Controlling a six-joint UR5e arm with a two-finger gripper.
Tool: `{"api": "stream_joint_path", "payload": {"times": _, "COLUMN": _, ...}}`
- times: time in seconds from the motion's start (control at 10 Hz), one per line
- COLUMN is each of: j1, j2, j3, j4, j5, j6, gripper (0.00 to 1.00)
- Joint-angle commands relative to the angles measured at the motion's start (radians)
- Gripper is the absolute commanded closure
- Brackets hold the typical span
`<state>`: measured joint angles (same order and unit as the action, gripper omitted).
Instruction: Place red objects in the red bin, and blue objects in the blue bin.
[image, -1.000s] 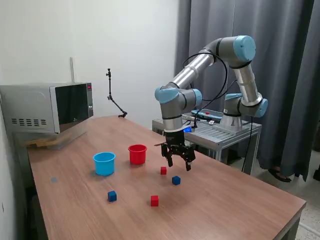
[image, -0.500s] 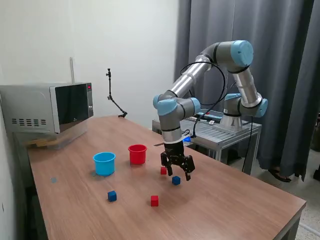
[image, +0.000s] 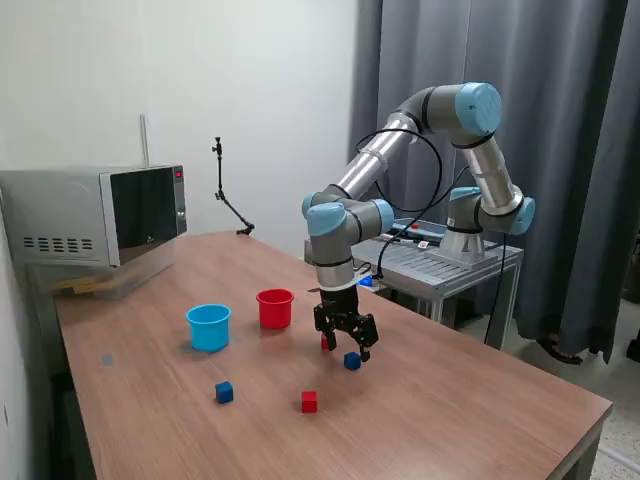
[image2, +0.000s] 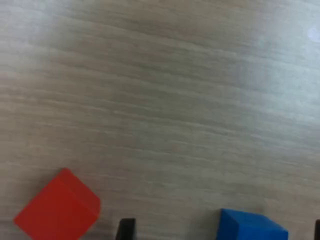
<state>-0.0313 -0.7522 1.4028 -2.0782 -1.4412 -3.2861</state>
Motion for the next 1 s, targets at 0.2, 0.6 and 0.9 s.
{"api": "stream_joint_path", "payload": {"times": 0.2, "j1": 0.01, "j2": 0.004, "j3": -0.019, "j4": -0.002, "j5": 0.004, "j6": 0.0, "gripper": 0.0}}
{"api": "stream_joint_path", "payload": {"times": 0.6, "j1": 0.022, "j2": 0.02, "j3": -0.028, "j4": -0.002, "j5": 0.001, "j6": 0.0, "gripper": 0.0}}
{"api": "stream_joint_path", "payload": {"times": 0.9, "j1": 0.022, "j2": 0.024, "j3": -0.028, "j4": -0.002, "j5": -0.004, "j6": 0.0, "gripper": 0.0}}
